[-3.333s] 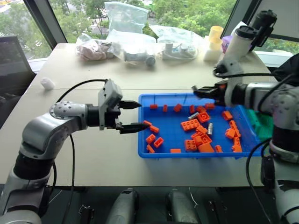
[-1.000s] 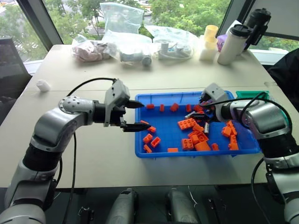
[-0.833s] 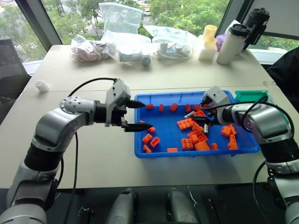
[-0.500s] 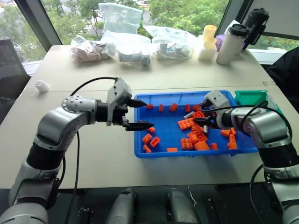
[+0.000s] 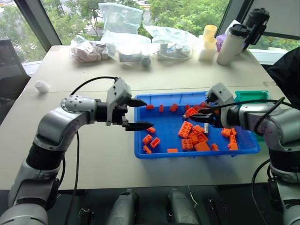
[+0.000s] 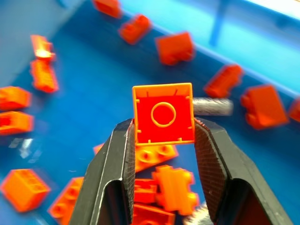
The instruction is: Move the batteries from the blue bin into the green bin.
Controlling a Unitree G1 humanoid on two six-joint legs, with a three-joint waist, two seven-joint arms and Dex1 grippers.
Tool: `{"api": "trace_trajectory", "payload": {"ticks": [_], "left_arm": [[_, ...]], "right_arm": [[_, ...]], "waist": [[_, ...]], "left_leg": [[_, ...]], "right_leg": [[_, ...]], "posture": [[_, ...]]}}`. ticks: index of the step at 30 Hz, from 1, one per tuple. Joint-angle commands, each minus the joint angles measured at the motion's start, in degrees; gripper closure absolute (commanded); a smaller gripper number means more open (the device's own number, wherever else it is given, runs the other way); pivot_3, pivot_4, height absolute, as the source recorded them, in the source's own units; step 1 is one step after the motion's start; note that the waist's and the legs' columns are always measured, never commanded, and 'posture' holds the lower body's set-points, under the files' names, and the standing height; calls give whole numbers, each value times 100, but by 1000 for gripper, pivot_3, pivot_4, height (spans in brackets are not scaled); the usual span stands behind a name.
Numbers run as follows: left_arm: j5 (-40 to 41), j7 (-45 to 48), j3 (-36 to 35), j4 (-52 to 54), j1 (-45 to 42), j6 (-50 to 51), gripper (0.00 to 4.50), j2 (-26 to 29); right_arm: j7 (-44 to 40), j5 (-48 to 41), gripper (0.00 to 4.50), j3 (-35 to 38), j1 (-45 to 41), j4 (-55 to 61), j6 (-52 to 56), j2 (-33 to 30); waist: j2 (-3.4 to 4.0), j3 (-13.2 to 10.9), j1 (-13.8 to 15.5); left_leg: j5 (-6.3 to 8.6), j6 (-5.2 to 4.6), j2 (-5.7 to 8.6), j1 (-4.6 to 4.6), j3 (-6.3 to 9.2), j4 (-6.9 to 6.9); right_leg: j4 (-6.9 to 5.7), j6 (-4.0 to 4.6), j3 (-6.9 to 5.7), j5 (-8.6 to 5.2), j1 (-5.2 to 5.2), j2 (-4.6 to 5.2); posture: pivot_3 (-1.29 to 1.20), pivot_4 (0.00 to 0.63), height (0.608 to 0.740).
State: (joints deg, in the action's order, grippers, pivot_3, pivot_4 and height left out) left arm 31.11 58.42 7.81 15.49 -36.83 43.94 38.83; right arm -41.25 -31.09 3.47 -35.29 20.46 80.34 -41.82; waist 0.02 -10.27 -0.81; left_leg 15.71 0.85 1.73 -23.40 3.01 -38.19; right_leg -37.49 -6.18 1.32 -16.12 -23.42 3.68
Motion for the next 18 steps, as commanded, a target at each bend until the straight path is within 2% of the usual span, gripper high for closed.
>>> {"api": "trace_trajectory", "payload": {"ticks": [1, 3, 4, 8, 9, 14, 18], "left_arm": [[-65, 42, 3, -21, -59, -160, 0, -17], [-71, 59, 5, -31, -68, -176, 0, -33], [-75, 66, 2, -33, -67, -181, 0, -36], [-70, 56, -20, 3, -48, -153, 0, -28], [-65, 54, -33, 12, -34, -147, 0, -20], [-48, 23, -45, 48, -4, -127, 0, -29], [-49, -20, -18, 49, -41, -128, 0, -94]], "right_arm": [[-32, -380, 3053, -257, 240, 628, 40, 217], [120, -335, 3053, -307, 359, 668, -253, 454], [203, -323, 2213, -300, 383, 635, -334, 560], [277, -237, 247, -261, 372, 548, -690, 509], [362, -155, 21, -195, 293, 390, -761, 468], [788, 286, 21, -124, 61, -434, -1019, 288], [877, 495, 21, -491, 159, -700, -1165, 309]], "waist": [[0, 0, 6], [-1, 0, 20], [-1, -1, 16], [-1, -1, 15], [-1, -1, 11], [-1, -1, 9], [-1, -1, 7]], "left_leg": [[0, 0, 0, 0, 0, 0], [0, 0, 1, 0, 0, 0], [0, 0, 2, -2, 0, -1], [0, 0, 5, -2, 1, -2], [0, 1, 5, -1, 0, -2], [-1, 1, 5, -1, 0, -1], [-1, 1, 4, -1, -1, -1]], "right_leg": [[0, 0, 0, 0, 0, 0], [1, 0, -2, 0, 1, 1], [1, 0, -2, 0, 1, 3], [0, 0, -1, 0, 0, 4], [0, 0, -1, 0, 0, 4], [0, 0, -1, 0, 0, 3], [0, 0, -1, 0, -1, 4]], "posture": [[0, 150, 740], [0, 150, 740], [0, 150, 740], [0, 150, 740], [0, 150, 740], [0, 150, 740], [0, 150, 740]]}}
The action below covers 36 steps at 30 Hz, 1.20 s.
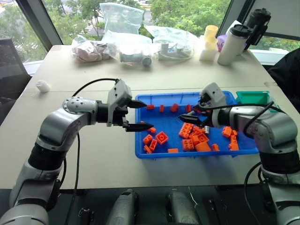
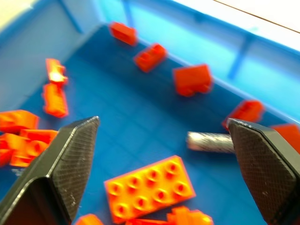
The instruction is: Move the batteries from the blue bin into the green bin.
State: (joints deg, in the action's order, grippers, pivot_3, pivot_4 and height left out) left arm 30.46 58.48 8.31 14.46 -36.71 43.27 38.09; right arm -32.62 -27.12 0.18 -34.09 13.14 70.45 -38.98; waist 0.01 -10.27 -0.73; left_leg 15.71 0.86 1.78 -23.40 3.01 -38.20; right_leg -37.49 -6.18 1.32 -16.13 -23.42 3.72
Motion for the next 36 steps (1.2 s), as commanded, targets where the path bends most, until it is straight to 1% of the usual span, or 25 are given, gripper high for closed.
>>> {"api": "trace_trajectory", "payload": {"ticks": [1, 7, 17, 22, 26, 31, 36], "left_arm": [[15, -33, -66, 152, -57, -59, 0, -29], [45, -57, -108, 225, -45, 1, 0, -24], [83, -88, -119, 241, -82, 48, 0, -22], [113, -107, -125, 267, -95, 82, 0, -20], [104, -116, -125, 268, -101, 99, 0, -33], [97, -130, -129, 274, -97, 107, 0, -36], [75, -159, -110, 305, -65, 106, 0, -36]], "right_arm": [[41, 101, 21, -186, 58, 14, -173, 76], [305, 273, 21, -227, 33, -206, -263, 368], [593, 722, 21, -453, 51, -606, -537, 503], [725, 859, 21, -451, 29, -740, -602, 671], [704, 936, 21, -447, -8, -973, -777, 761], [630, 1096, 21, -530, -80, -1330, -1095, 728], [543, 1203, 21, -664, -63, -1414, -1252, 759]], "waist": [[0, 0, -2], [0, 0, -8], [0, 0, -6], [0, 0, -18], [0, 0, -12], [0, 0, -13], [0, 0, -13]], "left_leg": [[0, 0, 0, 0, 0, 0], [0, 0, -2, 0, 0, 0], [0, 1, -1, 0, -1, 0], [0, 1, -2, 1, 0, 0], [-1, 1, -1, 1, -1, 0], [-1, 1, -1, 2, -1, 0], [-1, 1, -1, 3, -2, 0]], "right_leg": [[0, 0, 0, 0, 0, 0], [-3, 0, 0, 0, -1, -2], [-2, 0, 1, 0, -1, -2], [-3, 0, 1, 0, -1, -4], [-4, 0, 1, 0, 0, -4], [-4, 0, 1, 0, 0, -3], [-4, 0, 1, 0, 1, -4]], "posture": [[0, 150, 740], [0, 150, 740], [0, 150, 740], [0, 150, 740], [0, 150, 740], [0, 150, 740], [0, 150, 740]]}}
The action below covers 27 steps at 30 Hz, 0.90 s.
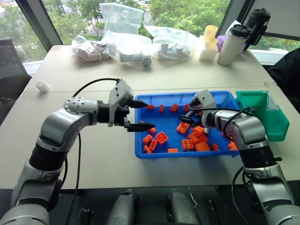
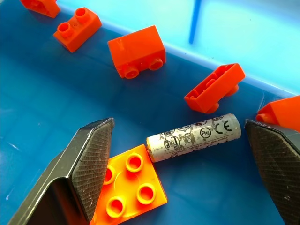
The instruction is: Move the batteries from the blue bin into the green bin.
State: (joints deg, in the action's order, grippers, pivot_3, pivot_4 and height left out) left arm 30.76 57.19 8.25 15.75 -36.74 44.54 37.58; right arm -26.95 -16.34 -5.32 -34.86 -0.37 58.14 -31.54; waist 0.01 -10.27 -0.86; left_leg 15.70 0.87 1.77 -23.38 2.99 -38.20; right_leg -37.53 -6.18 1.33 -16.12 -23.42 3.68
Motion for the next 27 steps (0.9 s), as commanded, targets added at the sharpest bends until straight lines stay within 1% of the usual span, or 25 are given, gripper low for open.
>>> {"api": "trace_trajectory", "payload": {"ticks": [1, 2, 5, 12, 17, 19, 23, 25, 27], "left_arm": [[49, -37, -109, 190, -60, -16, 0, 16], [52, -41, -111, 198, -58, -11, 0, 19], [54, -49, -113, 203, -56, -9, 0, 23], [36, -50, -102, 178, -77, -43, 0, 14], [69, -31, -133, 179, -81, -41, 0, 16], [139, -19, -169, 176, -109, -29, 0, -30], [363, -26, -246, 69, -312, -42, 0, -306], [356, -21, -180, -78, -462, -146, 0, -507], [301, 30, -81, -286, -612, -290, 0, -739]], "right_arm": [[-42, 114, 546, -113, 30, -35, -2, 29], [-59, 107, 883, -117, 41, -8, 48, 28], [-71, 114, 2311, -109, 49, 22, 122, 31], [-35, 118, 2317, 0, 17, 141, 214, 43], [-115, -206, 2317, 539, -49, 808, 481, -82], [-131, -440, 2317, 949, -75, 1175, 754, -151], [-2, -907, 2317, 2228, -181, 1754, 1431, -330], [127, -875, 2317, 2779, -186, 1814, 1510, -596], [312, -667, 2317, 3166, -69, 1674, 1384, -954]], "waist": [[0, 0, 0], [0, 0, 0], [0, 0, 1], [0, 0, 2], [0, 0, 8], [1, 0, 10], [0, 0, 43], [0, 0, 69], [1, 0, 78]], "left_leg": [[0, 0, 0, 0, 0, 0], [0, 0, 0, 0, 1, 0], [0, 0, 0, 0, 1, 0], [0, 0, 0, 0, 1, 0], [0, 0, 0, -1, 1, 0], [0, 0, 0, -2, 1, 0], [0, 0, 0, -4, 3, 0], [0, 0, 4, -5, 3, -1], [0, 0, 7, -5, 2, 0]], "right_leg": [[0, 0, 0, 0, 0, 0], [0, 0, 0, 0, 0, 0], [0, 0, 0, 0, 0, 0], [0, 0, 0, 0, 1, 0], [0, 0, 0, 0, -1, 1], [0, 0, 0, 0, -2, 1], [1, 0, -1, 0, 0, 3], [3, 0, -1, 0, 0, 7], [4, 0, -2, 0, 1, 8]], "posture": [[0, 150, 740], [0, 150, 740], [0, 150, 740], [0, 150, 740], [0, 150, 740], [0, 150, 740], [0, 150, 740], [0, 150, 740], [0, 150, 740]]}}
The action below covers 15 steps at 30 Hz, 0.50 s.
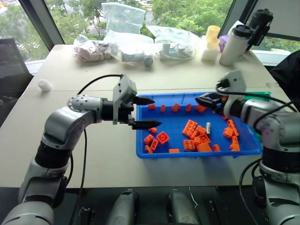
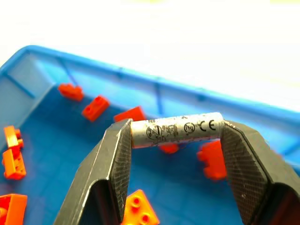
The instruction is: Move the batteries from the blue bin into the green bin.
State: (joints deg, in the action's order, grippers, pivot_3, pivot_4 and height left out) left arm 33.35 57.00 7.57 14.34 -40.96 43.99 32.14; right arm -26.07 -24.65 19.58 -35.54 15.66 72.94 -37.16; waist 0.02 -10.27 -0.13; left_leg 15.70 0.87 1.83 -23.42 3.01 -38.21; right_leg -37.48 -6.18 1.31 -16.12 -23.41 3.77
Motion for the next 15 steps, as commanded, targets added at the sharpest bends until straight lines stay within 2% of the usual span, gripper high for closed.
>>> {"api": "trace_trajectory", "payload": {"ticks": [1, 6, 15], "left_arm": [[19, 97, 51, -248, -258, -299, 0, -312], [-137, 327, 323, -581, -465, -542, 0, -600], [-382, 501, 469, -910, -617, -802, 0, -720]], "right_arm": [[286, 257, 2317, 843, 114, -47, -133, -579], [337, 487, 2317, 1086, 672, -417, -368, -1162], [600, 609, 2317, 1251, 1181, -981, -682, -1000]], "waist": [[0, 0, 23], [1, 1, -12], [3, 2, -74]], "left_leg": [[0, 0, 2, 0, -1, 1], [0, 0, 1, 1, -7, 2], [-1, -1, -10, 9, -19, 2]], "right_leg": [[0, 0, 0, 0, 0, 1], [0, 0, 3, 0, 0, -2], [-11, 0, 15, 0, -1, -11]], "posture": [[0, 150, 740], [0, 150, 740], [0, 150, 740]]}}
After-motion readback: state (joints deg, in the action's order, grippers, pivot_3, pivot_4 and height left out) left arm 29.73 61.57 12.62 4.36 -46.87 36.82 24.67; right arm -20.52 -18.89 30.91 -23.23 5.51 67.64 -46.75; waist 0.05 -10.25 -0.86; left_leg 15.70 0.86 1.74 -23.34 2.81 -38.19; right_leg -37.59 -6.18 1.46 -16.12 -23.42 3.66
